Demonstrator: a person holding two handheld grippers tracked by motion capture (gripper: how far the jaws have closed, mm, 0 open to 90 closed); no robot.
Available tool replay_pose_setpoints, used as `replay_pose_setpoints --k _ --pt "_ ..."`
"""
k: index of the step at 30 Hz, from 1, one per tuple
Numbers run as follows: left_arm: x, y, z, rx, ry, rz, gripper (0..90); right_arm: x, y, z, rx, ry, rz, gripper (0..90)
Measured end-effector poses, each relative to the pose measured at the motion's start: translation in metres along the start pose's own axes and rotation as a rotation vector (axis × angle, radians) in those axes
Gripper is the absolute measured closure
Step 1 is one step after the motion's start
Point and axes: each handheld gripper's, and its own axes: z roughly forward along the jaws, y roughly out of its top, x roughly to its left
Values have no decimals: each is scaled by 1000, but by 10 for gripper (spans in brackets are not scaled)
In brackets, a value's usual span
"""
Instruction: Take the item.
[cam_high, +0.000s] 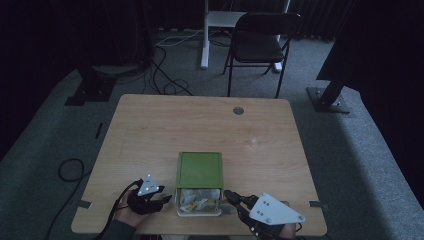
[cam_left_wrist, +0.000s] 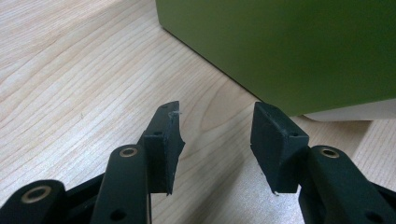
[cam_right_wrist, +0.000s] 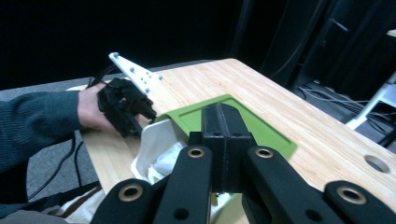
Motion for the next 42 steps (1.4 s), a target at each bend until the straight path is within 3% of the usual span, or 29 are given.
replay_pose_setpoints --k 11,18,29,30,33,42 --pt "0 1 1 2 -2 1 538 -17 -9 -15 10 -73 35 900" --pt "0 1 1 1 -2 0 538 -33 -15 -12 28 -120 45 900" --pt "0 1 1 1 -2 0 537 -52 -24 -3 45 -135 64 900" --pt "0 1 1 1 -2 -1 537 -61 -28 0 53 -137 72 900" --pt "0 1 2 3 -2 -1 537 -69 -29 4 55 -130 82 900" --pt "1 1 2 5 -1 0 537 -78 -30 8 55 -151 76 900"
